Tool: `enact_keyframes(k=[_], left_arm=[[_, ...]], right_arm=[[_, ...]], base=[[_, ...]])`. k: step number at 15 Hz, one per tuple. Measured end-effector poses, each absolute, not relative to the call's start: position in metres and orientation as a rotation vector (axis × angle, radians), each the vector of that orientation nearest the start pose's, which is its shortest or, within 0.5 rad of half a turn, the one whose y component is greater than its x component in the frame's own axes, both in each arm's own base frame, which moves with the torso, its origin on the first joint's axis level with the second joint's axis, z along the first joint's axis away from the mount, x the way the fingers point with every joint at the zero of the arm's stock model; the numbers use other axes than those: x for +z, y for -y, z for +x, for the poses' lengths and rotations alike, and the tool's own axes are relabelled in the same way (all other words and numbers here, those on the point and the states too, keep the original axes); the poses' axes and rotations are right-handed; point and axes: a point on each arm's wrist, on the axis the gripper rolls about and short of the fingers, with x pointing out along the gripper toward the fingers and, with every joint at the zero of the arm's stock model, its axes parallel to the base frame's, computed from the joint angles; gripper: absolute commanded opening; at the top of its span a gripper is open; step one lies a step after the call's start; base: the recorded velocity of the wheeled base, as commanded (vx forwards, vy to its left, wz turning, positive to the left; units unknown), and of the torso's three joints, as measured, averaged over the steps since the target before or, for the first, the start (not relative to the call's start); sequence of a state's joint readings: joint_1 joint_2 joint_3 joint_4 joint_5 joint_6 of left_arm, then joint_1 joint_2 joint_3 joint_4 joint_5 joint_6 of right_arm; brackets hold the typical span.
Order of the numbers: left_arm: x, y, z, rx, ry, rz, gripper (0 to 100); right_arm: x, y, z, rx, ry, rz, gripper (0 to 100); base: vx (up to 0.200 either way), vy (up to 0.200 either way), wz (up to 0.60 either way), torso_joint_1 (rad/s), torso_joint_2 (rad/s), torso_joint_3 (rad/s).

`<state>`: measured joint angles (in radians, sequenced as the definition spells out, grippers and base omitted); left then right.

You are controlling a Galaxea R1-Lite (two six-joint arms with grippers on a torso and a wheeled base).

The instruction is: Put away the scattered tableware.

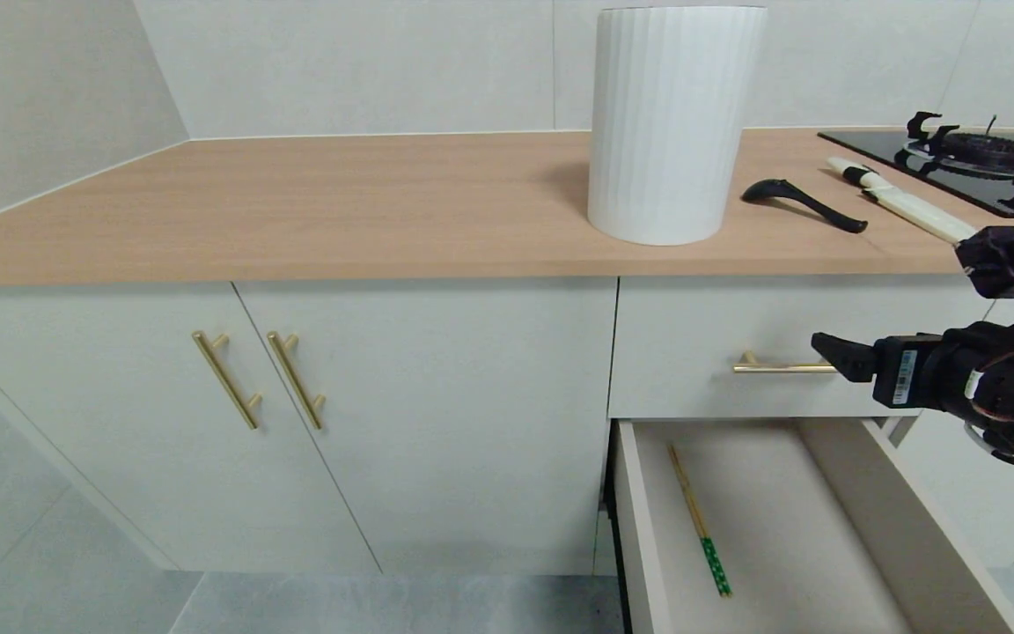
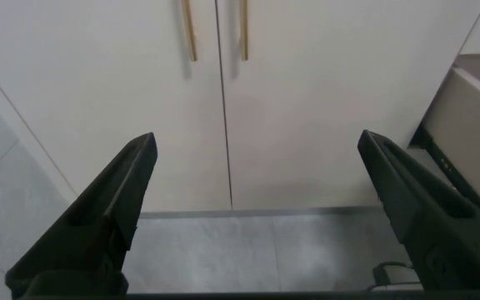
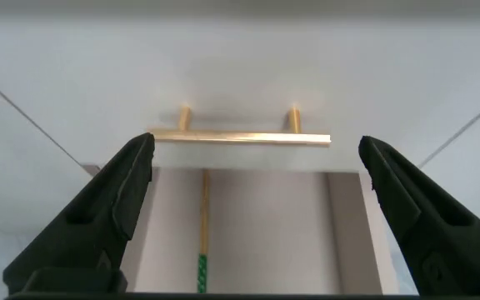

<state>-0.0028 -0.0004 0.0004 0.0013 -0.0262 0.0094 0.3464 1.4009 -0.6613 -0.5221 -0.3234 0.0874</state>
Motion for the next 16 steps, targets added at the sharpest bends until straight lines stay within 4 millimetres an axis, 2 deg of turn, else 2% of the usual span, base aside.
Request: enact_keyframes(k=[7, 11, 14, 16], left_arm=[[0.076, 0.001, -0.023, -0.029, 0.001, 0.009, 100], [0.076, 0.001, -0.023, -0.030, 0.001, 0.009, 100], [0.076, 0.001, -0.023, -0.029, 0.001, 0.009, 100], [0.075, 0.001, -0.023, -0.029, 0.001, 0.009, 100]], right_arm=[[0.212, -0.069, 0.218, 0.012, -0.202, 0.019, 100], [0.213, -0.062, 0.227, 0.033, -0.205, 0.008, 100], [0.219, -0.052, 0.249, 0.057, -0.190, 0.009, 100], [0.228, -0.045, 0.274, 0.084, -0.165, -0.018, 100]], base=[[0.000, 0.000, 0.00, 0.175, -0.49, -0.288], [0.000, 0.000, 0.00, 0.196, -0.48, -0.282], [0.000, 0.000, 0.00, 0.146, -0.33, -0.191], [0.000, 0.000, 0.00, 0.032, -0.08, -0.049]])
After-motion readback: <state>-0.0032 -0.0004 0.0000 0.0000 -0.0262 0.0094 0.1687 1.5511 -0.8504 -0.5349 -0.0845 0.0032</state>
